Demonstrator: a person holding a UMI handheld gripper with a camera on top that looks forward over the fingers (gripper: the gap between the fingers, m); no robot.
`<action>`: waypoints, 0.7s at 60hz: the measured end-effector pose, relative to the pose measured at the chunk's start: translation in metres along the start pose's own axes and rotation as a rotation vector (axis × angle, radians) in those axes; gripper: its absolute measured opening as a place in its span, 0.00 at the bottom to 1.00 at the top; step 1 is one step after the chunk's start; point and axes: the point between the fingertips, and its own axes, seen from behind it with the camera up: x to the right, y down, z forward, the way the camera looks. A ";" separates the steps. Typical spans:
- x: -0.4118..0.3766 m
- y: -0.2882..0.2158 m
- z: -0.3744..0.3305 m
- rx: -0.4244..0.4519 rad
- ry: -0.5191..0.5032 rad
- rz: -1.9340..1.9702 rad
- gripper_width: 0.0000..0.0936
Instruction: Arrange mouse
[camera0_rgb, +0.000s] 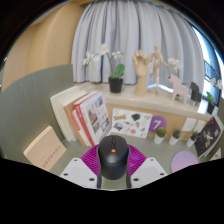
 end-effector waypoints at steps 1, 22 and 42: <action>0.014 -0.011 -0.008 0.022 0.006 -0.003 0.36; 0.328 -0.038 -0.057 0.117 0.261 0.014 0.35; 0.411 0.156 0.041 -0.210 0.232 0.176 0.35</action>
